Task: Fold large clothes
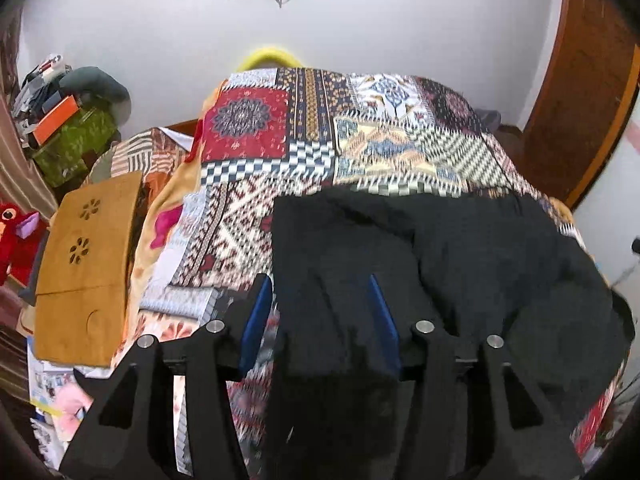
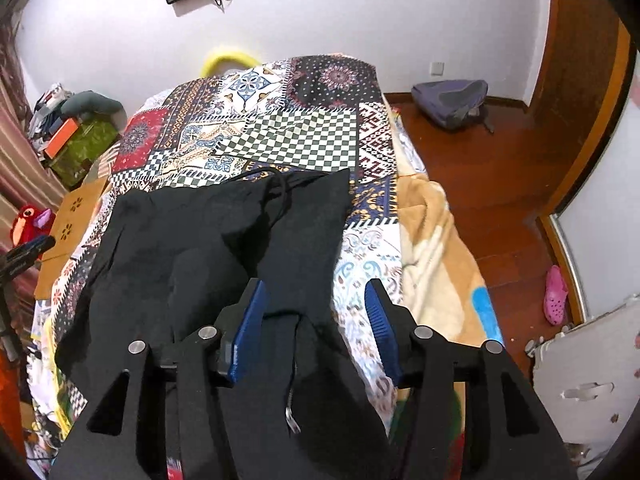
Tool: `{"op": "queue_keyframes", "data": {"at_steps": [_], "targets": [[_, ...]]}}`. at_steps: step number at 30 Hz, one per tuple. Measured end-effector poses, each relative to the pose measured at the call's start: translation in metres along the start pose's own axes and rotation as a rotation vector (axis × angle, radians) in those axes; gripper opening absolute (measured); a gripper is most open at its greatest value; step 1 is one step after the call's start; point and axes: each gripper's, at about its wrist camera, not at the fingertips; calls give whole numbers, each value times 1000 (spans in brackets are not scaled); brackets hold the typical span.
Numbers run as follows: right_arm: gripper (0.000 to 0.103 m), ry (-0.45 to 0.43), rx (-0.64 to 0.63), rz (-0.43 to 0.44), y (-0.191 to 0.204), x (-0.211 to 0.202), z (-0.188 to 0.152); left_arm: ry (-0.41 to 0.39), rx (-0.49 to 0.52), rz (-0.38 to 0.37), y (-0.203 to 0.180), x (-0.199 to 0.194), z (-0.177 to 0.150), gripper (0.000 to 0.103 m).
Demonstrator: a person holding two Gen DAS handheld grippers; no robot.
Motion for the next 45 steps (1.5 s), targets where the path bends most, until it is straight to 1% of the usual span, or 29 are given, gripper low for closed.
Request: {"op": "queue_keyframes", "data": {"at_steps": [3, 5, 7, 10, 13, 15, 17, 20, 24, 26, 28, 29, 31, 33, 35, 37, 38, 40, 42, 44, 45], "targets": [[52, -3, 9, 10, -2, -5, -10, 17, -19, -21, 10, -10, -24, 62], [54, -2, 16, 18, -4, -6, -18, 44, -39, -22, 19, -11, -45, 64], [54, 14, 28, 17, -7, -2, -29, 80, -57, -18, 27, -8, -63, 64], [54, 53, 53, 21, -13, 5, -45, 160, -116, -29, 44, 4, -96, 64], [54, 80, 91, 35, -17, 14, -60, 199, -177, -73, 58, 10, -122, 64], [54, 103, 123, 54, -21, 21, -71, 223, -243, -119, 69, 14, -140, 64], [54, 106, 129, 45, -22, 23, -79, 243, -307, -155, 78, 16, -154, 64], [54, 122, 140, 44, -26, 24, -88, 269, -366, -183, 84, 24, -171, 64], [54, 130, 162, 51, -33, 25, -98, 242, -411, -223, 83, 21, -184, 64], [54, 131, 186, 76, -35, 26, -103, 243, -429, -258, 80, 21, -189, 64], [54, 124, 207, 95, -37, 26, -106, 249, -426, -288, 76, 19, -192, 64], [54, 117, 215, 104, -38, 25, -108, 248, -415, -290, 72, 17, -193, 64], [54, 103, 229, 130, -37, 21, -109, 258, -393, -302, 68, 17, -191, 61], [54, 90, 215, 170, -32, 17, -109, 268, -374, -324, 59, 13, -186, 53], [54, 71, 182, 187, -27, 12, -108, 242, -351, -345, 52, 4, -178, 49], [54, 64, 156, 180, -23, 12, -108, 204, -350, -374, 50, -6, -170, 49], [54, 70, 155, 182, -24, 14, -110, 192, -352, -381, 50, -9, -172, 49], [54, 93, 163, 192, -28, 23, -114, 184, -351, -375, 49, -12, -171, 49], [54, 109, 177, 219, -32, 31, -121, 216, -355, -344, 49, -4, -178, 49], [54, 102, 191, 240, -36, 33, -127, 250, -371, -332, 53, 2, -188, 49], [54, 96, 199, 246, -37, 34, -129, 268, -396, -331, 55, 8, -194, 50]]}}
Point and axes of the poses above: each gripper's, at about its wrist camera, not at the fingertips, and x roughly the way its jaws point, y to its left, z to its top, and after that the axes turned 4 degrees about -x, right-handed
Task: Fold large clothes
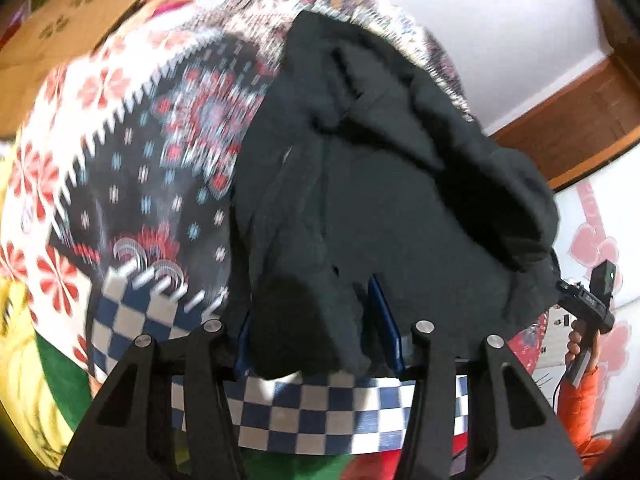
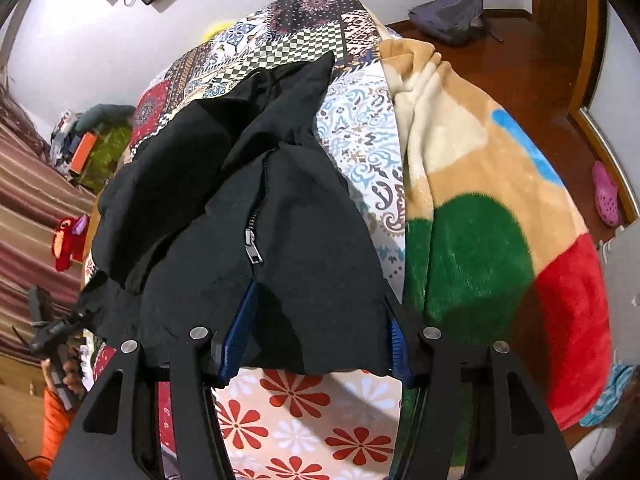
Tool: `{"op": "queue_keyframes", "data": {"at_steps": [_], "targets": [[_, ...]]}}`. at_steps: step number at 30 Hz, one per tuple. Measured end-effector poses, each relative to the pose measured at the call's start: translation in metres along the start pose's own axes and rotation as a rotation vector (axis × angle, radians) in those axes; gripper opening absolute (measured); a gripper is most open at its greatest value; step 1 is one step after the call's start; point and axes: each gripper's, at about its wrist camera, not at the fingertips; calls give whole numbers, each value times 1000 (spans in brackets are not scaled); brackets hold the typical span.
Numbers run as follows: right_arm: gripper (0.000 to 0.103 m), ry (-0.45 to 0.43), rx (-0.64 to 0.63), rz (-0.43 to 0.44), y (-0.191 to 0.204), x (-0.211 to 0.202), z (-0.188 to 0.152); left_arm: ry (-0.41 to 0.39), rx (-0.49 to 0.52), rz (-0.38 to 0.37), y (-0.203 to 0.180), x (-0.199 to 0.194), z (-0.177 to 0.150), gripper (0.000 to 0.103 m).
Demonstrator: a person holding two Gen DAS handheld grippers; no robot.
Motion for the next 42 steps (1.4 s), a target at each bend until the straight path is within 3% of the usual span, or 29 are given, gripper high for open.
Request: {"op": "queue_keyframes", "data": {"at_steps": [3, 5, 7, 9, 13, 16, 21, 27, 31, 35, 42], "targets": [[43, -18, 31, 11, 0, -5, -3, -4, -60, -38, 12, 2, -7, 50], [22, -46, 29, -37, 5, -9, -2, -12, -88, -50, 14, 2, -6, 50], [14, -73, -22, -67, 16, -15, 1, -11, -71, -54, 8, 1, -5, 40], [12, -91, -41, -60, 24, -23, 4, -19, -35, -53, -4, -1, -3, 30], [10, -135, -80, -26, 40, -40, 20, -60, 41, -55, -29, -16, 9, 26], [9, -182, -91, 29, 52, -53, 42, -112, 74, -107, -52, -41, 24, 24], [9, -234, -145, 64, 79, -53, 87, -210, 105, -172, -85, -71, 68, 22], [8, -282, -138, 69, 81, -40, 147, -265, 85, -214, -109, -72, 138, 21], [8, -286, -65, 54, 59, -18, 187, -307, 24, -181, -103, -50, 190, 21], [8, -248, 0, 7, 38, 25, 217, -294, -25, -113, -88, -11, 235, 21], [8, -114, 53, -91, 10, 112, 244, -228, 24, 66, -77, 76, 275, 22]]}}
Point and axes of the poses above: each gripper's, at about its wrist camera, not at the fingertips, and x roughly the way its jaws point, y to its left, z to its top, and after that the axes turned 4 degrees about -x, right-handed
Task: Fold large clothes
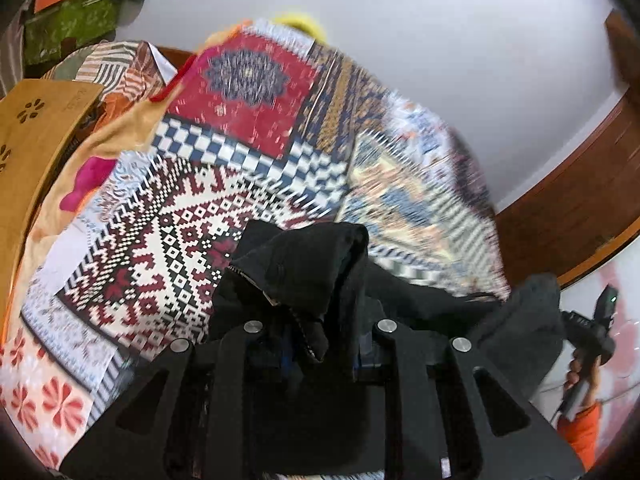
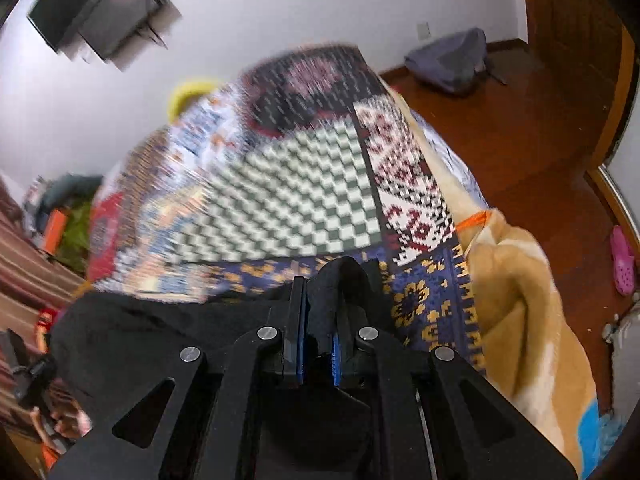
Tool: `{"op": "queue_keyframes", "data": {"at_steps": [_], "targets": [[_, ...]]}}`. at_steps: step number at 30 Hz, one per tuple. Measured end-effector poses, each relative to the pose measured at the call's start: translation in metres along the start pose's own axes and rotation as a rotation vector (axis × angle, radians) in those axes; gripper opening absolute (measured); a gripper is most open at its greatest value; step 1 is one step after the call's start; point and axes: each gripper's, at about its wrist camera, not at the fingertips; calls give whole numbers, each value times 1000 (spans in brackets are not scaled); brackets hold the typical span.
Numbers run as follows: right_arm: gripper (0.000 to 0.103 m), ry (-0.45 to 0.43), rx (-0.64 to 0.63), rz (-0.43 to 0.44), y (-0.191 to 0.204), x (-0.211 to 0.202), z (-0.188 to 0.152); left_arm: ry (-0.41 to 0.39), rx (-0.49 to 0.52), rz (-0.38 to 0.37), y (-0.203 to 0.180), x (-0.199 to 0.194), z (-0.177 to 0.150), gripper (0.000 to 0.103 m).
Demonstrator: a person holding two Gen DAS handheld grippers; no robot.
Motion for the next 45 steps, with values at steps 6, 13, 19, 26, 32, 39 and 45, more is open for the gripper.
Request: {"op": "queue_keyframes", "data": {"at_steps": [6, 13, 19, 26, 32, 39, 45], "targets": [[8, 86, -22, -36, -5, 36, -8, 82, -26, 28, 16, 48, -5, 25], [27, 114, 39, -77, -5, 4, 0, 99, -40, 53, 13, 21, -2, 29], [39, -20, -96, -72, 29, -65, 1, 4, 69, 83, -21, -37, 3, 40], [52, -88, -283, 0, 96, -104, -22, -49, 66, 46, -42, -79, 2, 54], [57, -70, -462, 37, 154, -82, -51, -13, -2, 6, -27, -78, 1, 58], [58, 138, -517, 11, 183, 11, -80, -63, 40, 51, -17, -92, 2, 64], [61, 125, -504, -10, 179, 27, -80, -67, 178, 93, -35, -87, -13, 70]]}}
Point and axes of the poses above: each gripper's, at about its wrist camera, not at the fingertips, and x roughly the way its jaws point, y to its left, z to its top, and after that the axes turned 4 degrees about -x, right-handed
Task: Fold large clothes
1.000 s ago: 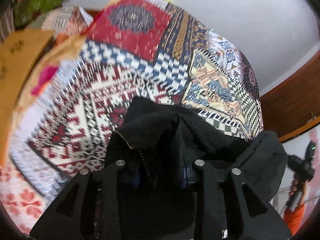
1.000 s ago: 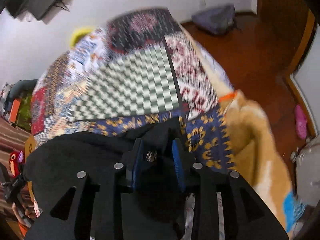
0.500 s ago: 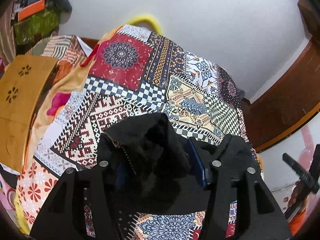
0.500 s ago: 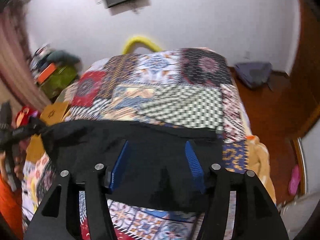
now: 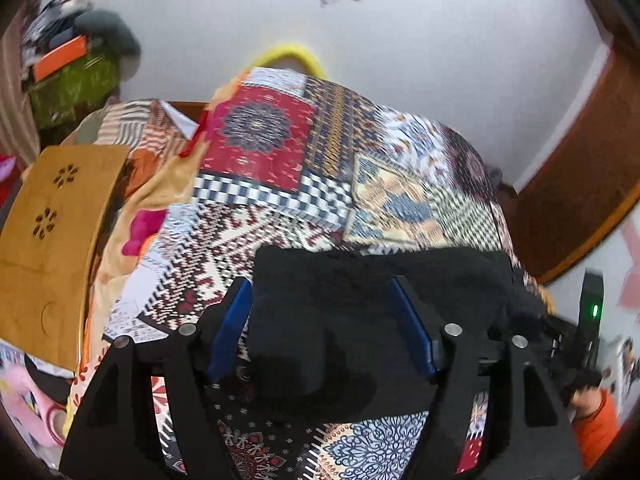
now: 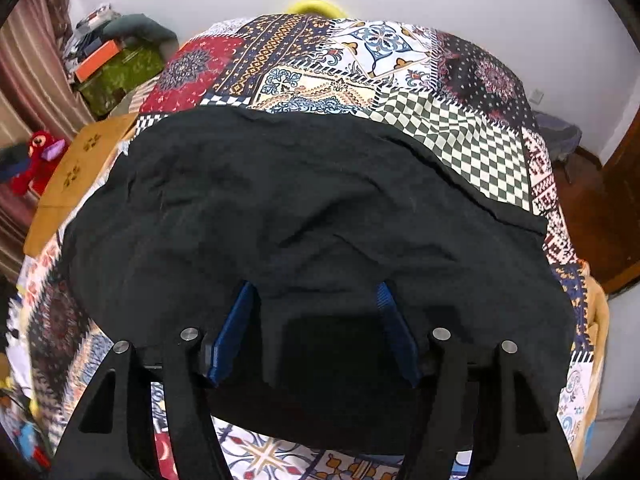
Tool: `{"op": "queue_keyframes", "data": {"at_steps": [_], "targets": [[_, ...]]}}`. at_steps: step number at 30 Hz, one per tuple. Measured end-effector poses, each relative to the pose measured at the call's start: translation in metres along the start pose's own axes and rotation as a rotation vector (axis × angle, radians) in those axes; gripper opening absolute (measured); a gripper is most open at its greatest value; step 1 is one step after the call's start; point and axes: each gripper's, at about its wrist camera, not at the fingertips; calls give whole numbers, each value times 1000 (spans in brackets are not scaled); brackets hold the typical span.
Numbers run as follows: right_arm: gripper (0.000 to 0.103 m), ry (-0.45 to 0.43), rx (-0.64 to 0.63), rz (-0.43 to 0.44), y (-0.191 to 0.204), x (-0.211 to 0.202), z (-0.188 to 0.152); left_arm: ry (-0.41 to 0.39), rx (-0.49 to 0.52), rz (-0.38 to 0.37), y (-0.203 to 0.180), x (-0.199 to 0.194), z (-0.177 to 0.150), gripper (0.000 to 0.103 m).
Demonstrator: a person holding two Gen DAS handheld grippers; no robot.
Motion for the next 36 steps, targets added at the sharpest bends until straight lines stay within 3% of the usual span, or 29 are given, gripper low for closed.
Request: {"op": "queue_keyframes", "data": {"at_steps": [4, 7, 11, 14, 16, 18, 25, 31, 36], "targets": [[61, -26, 35, 34, -10, -20, 0, 21, 79, -64, -35, 12, -13, 70], [61, -69, 0, 2, -8, -34, -7, 34, 173, -108, -78, 26, -25, 70], [61, -51, -45, -52, -14, -29, -15, 55, 303, -109, -130, 52, -47, 70], [65, -17, -57, -58, -24, -15, -25, 109, 328, -104, -149, 79, -64, 70], [67, -25, -59, -41, -28, -13, -31, 143, 332, -78, -153, 99, -73, 71], [68, -14, -85, -42, -26, -11, -33, 124, 356, -30, -154, 110, -81, 85], [69, 13, -149, -73, -16, -11, -42, 129, 373, -16, -150, 111, -91, 88], [69, 29, -152, -112, -11, -26, -47, 103, 369, 19, -139, 78, -94, 87], [69, 21, -164, -119, -4, -47, -49, 35, 313, 54, -112, 36, -93, 87]]}}
Point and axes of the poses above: each gripper's, at about its wrist camera, not at the fingertips, and x roughly the way its jaws point, y to its left, z to its top, and after that the axes turned 4 degrees about -x, right-handed
